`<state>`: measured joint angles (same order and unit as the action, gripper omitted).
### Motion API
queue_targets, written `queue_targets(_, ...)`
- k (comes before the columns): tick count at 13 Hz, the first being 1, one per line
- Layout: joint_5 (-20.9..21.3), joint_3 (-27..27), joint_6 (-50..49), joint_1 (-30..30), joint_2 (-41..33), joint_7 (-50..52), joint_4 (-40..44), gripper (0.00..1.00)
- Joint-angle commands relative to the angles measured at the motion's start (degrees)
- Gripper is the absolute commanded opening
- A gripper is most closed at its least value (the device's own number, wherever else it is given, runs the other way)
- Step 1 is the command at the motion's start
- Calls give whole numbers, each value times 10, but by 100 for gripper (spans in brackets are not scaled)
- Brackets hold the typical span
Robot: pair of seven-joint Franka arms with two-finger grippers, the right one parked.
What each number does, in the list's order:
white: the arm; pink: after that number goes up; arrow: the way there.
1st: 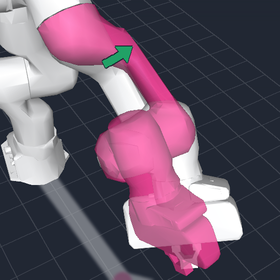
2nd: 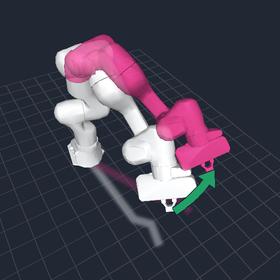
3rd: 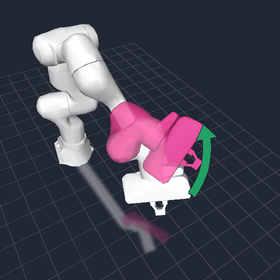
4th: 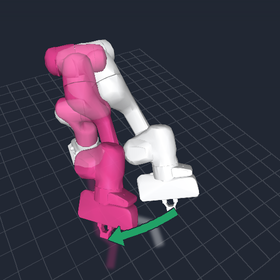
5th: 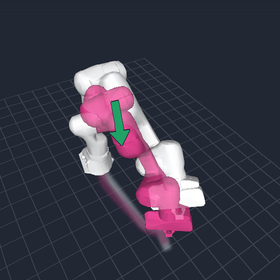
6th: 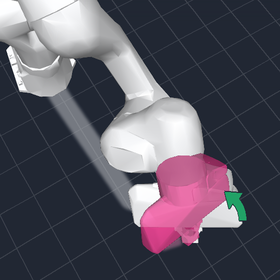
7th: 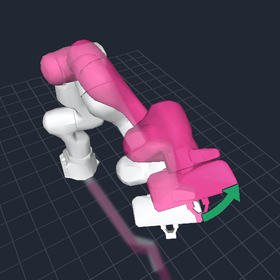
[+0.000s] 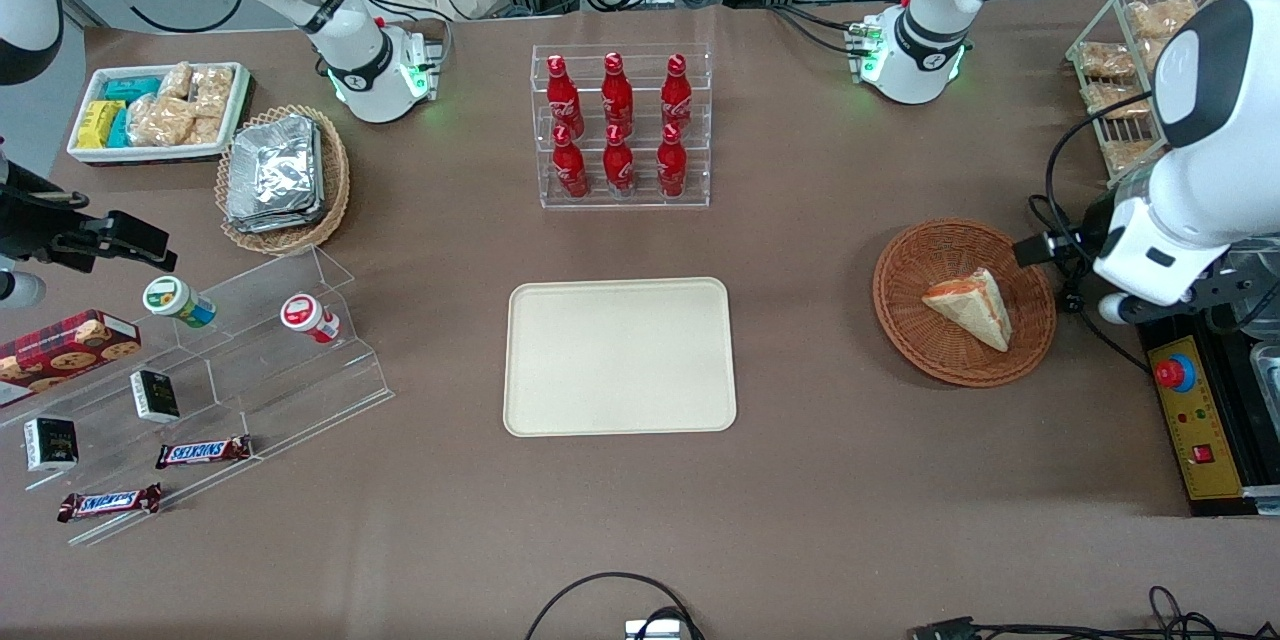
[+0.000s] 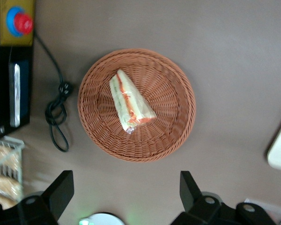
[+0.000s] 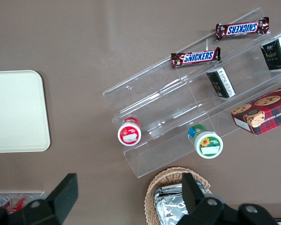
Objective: Place sandwich from basket to tray
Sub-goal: 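Lower the open left gripper over the wrapped sandwich in the basket, then close the left gripper on the wrapped sandwich and lift it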
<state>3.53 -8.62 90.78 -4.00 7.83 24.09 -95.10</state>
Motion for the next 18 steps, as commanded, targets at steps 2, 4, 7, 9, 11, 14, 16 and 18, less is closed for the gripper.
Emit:
queue_targets(2, -5, 6, 191, -34, -33, 93, -162, 100)
queue_targets(4, -4, 6, 309, -37, -30, 150, -247, 100)
queue_targets(7, -2, 4, 403, -32, -19, 226, -325, 100)
queue_targets(9, 0, 4, 404, -29, -15, 239, -340, 100)
queue_targets(11, 0, 4, 408, -30, -12, 242, -352, 100)
queue_targets(14, 0, 4, 418, -30, 10, 259, -359, 100)
queue_targets(16, 0, 4, 427, -36, 17, 259, -373, 100)
queue_targets(18, 0, 6, 460, -37, 32, 259, -387, 100)
